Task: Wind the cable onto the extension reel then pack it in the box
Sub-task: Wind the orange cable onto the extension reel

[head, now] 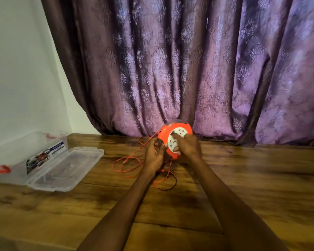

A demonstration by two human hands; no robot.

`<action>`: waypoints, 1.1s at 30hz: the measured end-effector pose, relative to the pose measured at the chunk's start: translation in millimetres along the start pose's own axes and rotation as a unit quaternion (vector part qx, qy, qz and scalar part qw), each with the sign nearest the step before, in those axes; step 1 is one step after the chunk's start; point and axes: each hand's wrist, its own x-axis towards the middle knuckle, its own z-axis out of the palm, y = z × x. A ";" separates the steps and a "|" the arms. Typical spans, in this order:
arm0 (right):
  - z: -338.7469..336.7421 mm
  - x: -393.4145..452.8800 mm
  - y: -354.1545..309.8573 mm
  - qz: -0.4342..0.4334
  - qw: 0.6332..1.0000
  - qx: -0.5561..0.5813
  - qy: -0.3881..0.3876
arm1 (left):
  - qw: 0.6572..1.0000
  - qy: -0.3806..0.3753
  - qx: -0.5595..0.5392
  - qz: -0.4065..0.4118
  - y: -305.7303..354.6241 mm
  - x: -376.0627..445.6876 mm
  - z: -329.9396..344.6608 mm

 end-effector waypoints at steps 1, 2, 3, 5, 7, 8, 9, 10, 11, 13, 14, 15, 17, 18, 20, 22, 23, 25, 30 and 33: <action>1.9 0.8 0.0 0.050 0.993 0.108 -0.015 | 1.000 0.003 0.001 0.001 0.6 -0.3 0.4; 4.1 1.2 0.5 0.086 0.980 0.180 -0.022 | 1.000 0.006 0.006 0.006 0.4 -0.1 0.8; 6.7 1.3 2.0 0.106 0.969 0.222 -0.024 | 1.000 0.009 0.014 0.013 0.5 0.1 0.8; 8.5 0.7 6.6 0.101 0.967 0.234 -0.024 | 1.000 0.014 0.018 0.014 -0.8 0.8 -0.9; 3.9 1.8 12.8 0.060 0.983 0.171 -0.036 | 1.000 0.026 -0.009 -0.011 -0.9 2.2 -6.4; 0.4 2.9 15.2 0.024 0.991 0.121 -0.044 | 0.999 0.035 -0.030 -0.029 -0.6 3.9 -10.1; -3.6 4.4 18.0 -0.025 0.997 0.053 -0.042 | 0.996 0.040 -0.055 -0.050 -0.2 5.8 -14.4; -7.5 6.1 21.1 -0.087 0.995 -0.034 -0.021 | 0.993 0.042 -0.084 -0.075 0.0 8.1 -17.8; -11.3 8.7 25.0 -0.176 0.976 -0.128 0.017 | 0.988 0.037 -0.111 -0.103 0.7 9.8 -20.8; -17.8 12.5 31.2 -0.390 0.879 -0.269 0.052 | 0.976 0.024 -0.153 -0.153 2.4 11.8 -25.8; -20.2 15.7 32.2 -0.477 0.816 -0.325 0.035 | 0.972 0.017 -0.168 -0.165 3.2 12.1 -28.3; -22.8 18.0 30.5 -0.531 0.760 -0.375 0.009 | 0.970 0.008 -0.177 -0.169 4.5 12.0 -30.8; -27.2 19.4 19.5 -0.571 0.684 -0.452 -0.037 | 0.971 -0.011 -0.174 -0.166 6.1 12.0 -34.8; -29.4 20.2 13.9 -0.577 0.659 -0.479 -0.056 | 0.972 -0.019 -0.165 -0.164 7.1 11.8 -36.2; -32.1 18.6 6.0 -0.578 0.607 -0.539 -0.083 | 0.975 -0.034 -0.149 -0.165 8.5 10.2 -37.1; -32.5 16.6 3.2 -0.592 0.555 -0.581 -0.067 | 0.977 -0.047 -0.136 -0.160 8.7 7.5 -35.1; -31.9 15.1 2.7 -0.597 0.538 -0.593 -0.050 | 0.979 -0.050 -0.130 -0.152 8.7 5.9 -33.6; -28.8 10.9 2.8 -0.590 0.535 -0.605 -0.011 | 0.984 -0.040 -0.114 -0.129 8.9 4.5 -29.3; -15.2 2.9 -0.8 -0.343 0.793 -0.502 0.045 | 0.997 -0.015 -0.061 -0.055 12.9 -2.3 -10.9; -6.8 -4.7 -14.6 -0.114 0.970 -0.215 -0.002 | 0.998 0.008 -0.056 -0.033 15.3 -4.8 -4.8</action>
